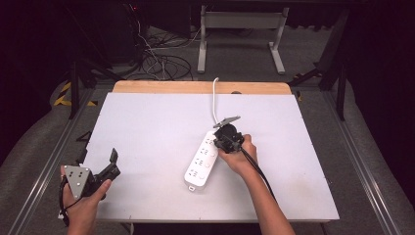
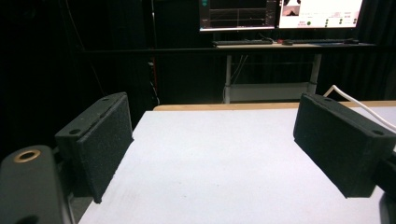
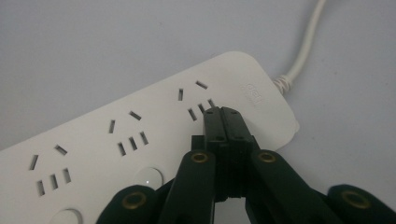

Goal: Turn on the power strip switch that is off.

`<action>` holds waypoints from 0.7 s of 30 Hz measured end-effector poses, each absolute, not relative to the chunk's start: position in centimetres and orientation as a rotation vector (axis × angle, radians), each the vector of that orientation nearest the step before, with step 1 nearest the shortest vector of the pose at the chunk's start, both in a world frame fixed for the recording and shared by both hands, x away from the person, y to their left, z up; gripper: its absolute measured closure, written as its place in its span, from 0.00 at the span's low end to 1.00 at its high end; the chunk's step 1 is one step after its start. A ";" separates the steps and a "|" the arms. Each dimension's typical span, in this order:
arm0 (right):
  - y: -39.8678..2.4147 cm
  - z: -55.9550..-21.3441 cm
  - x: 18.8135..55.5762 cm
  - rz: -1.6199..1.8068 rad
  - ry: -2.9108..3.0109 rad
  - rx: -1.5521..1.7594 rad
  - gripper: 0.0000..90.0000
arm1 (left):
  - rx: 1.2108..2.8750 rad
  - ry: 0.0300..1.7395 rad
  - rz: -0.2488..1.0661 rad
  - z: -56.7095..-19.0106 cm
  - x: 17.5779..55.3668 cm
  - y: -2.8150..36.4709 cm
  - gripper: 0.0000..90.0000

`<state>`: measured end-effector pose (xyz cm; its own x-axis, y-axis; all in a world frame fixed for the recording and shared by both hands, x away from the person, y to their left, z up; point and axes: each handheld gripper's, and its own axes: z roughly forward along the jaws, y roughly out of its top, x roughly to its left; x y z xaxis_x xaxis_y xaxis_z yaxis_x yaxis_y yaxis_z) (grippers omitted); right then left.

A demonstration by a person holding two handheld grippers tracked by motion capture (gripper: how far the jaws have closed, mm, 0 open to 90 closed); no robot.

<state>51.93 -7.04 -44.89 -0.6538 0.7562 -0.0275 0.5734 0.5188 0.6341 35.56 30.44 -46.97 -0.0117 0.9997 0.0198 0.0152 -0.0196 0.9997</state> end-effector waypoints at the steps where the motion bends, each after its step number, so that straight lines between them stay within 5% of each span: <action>1: -7.0 -44.9 51.9 0.860 2.461 1.100 1.00 | 1.229 1.221 1.224 -47.0 35.6 30.4 0.14; 14: -7.8 -43.4 51.4 0.978 2.390 1.051 1.00 | 1.227 1.222 1.218 -47.0 35.7 30.5 0.14; 21: -12.7 -40.6 49.6 1.176 2.285 1.047 1.00 | 1.227 1.220 1.221 -47.0 35.6 30.4 0.14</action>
<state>49.61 -12.67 -40.55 -0.6580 0.7529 0.0138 0.4489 0.3774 0.8100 35.58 30.43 -46.97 -0.0097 0.9998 0.0157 0.0145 -0.0156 0.9998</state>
